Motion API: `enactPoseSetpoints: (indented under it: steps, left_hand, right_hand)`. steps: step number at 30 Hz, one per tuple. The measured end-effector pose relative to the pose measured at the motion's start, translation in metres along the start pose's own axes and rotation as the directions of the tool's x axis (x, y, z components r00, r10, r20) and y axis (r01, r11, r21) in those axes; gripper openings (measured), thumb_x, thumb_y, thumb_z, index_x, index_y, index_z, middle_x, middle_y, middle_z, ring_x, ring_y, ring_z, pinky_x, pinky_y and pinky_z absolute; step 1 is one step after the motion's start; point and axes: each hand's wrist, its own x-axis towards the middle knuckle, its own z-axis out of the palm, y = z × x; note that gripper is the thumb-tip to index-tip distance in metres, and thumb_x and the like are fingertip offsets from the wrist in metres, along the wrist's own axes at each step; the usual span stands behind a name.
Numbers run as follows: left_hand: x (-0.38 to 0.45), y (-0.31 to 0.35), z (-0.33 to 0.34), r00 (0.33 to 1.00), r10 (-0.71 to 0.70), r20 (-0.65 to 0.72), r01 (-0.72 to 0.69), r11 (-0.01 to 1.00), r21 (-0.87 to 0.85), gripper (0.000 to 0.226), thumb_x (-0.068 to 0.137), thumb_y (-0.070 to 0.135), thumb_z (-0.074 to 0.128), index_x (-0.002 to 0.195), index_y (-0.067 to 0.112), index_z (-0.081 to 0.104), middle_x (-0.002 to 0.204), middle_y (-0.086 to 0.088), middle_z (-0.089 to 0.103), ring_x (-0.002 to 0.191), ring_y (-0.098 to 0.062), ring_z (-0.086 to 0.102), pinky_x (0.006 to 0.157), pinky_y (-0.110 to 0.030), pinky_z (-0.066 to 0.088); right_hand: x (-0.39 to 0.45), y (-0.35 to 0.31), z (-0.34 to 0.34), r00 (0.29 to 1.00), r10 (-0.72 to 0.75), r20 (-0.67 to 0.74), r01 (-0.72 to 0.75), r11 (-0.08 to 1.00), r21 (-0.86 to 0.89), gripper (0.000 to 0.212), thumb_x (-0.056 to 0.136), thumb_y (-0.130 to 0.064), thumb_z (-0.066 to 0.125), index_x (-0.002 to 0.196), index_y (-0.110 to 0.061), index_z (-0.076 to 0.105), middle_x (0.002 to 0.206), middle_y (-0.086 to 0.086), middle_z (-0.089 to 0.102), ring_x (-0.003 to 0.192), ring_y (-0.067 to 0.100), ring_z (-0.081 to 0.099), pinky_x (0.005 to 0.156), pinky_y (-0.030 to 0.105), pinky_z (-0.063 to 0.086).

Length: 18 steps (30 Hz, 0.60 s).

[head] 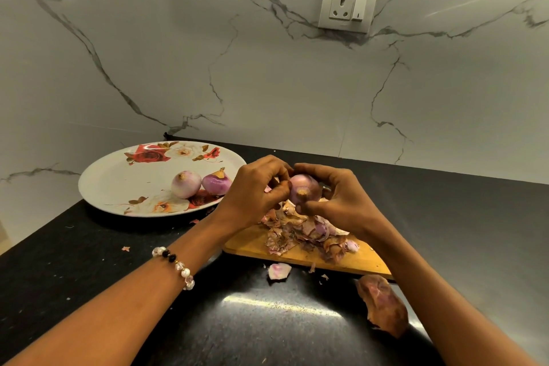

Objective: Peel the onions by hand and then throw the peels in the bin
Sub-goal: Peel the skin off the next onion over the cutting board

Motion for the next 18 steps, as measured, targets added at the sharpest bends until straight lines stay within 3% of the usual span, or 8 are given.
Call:
enactPoseSetpoints:
  steps: [5, 11, 14, 18]
  left_hand:
    - [0.002, 0.001, 0.000, 0.994, -0.097, 0.043, 0.100, 0.992, -0.078, 0.005, 0.092, 0.007, 0.056, 0.089, 0.010, 0.056, 0.096, -0.005, 0.057, 0.084, -0.016, 0.056, 0.069, -0.022, 0.050]
    - [0.002, -0.006, -0.005, 0.954, -0.299, -0.029, 0.290, 0.942, -0.170, 0.007, 0.087, 0.010, 0.066, 0.089, 0.014, 0.061, 0.081, 0.003, 0.063, 0.078, -0.013, 0.063, 0.068, -0.020, 0.056]
    - [0.003, -0.002, -0.009, 0.932, -0.359, -0.058, 0.331, 0.904, -0.271, 0.012, 0.083, 0.008, 0.071, 0.092, 0.014, 0.065, 0.085, 0.000, 0.068, 0.076, -0.011, 0.068, 0.067, -0.021, 0.058]
    - [0.004, 0.004, -0.011, 0.932, -0.363, 0.001, 0.332, 0.853, -0.402, 0.020, 0.086, 0.005, 0.066, 0.105, 0.011, 0.068, 0.094, -0.002, 0.072, 0.080, -0.011, 0.071, 0.067, -0.025, 0.059]
  right_hand:
    - [-0.001, -0.002, -0.002, 1.000, 0.016, -0.005, -0.015, 0.988, 0.156, 0.066, 0.068, 0.007, 0.082, 0.125, -0.018, 0.060, 0.121, 0.000, 0.065, 0.113, 0.016, 0.063, 0.090, 0.027, 0.055]
    - [-0.001, -0.004, -0.005, 1.000, 0.011, -0.008, -0.008, 0.967, 0.255, 0.065, 0.068, 0.008, 0.081, 0.127, -0.011, 0.061, 0.121, 0.004, 0.068, 0.114, 0.017, 0.063, 0.092, 0.033, 0.055]
    - [-0.002, -0.004, -0.006, 1.000, 0.020, -0.020, -0.014, 0.967, 0.254, 0.064, 0.068, 0.006, 0.082, 0.127, -0.010, 0.062, 0.120, 0.003, 0.068, 0.113, 0.017, 0.064, 0.092, 0.036, 0.056]
    - [-0.002, -0.002, -0.006, 0.999, 0.032, -0.035, -0.023, 0.973, 0.232, 0.064, 0.067, 0.005, 0.083, 0.126, -0.012, 0.062, 0.118, 0.001, 0.068, 0.111, 0.016, 0.064, 0.092, 0.035, 0.056]
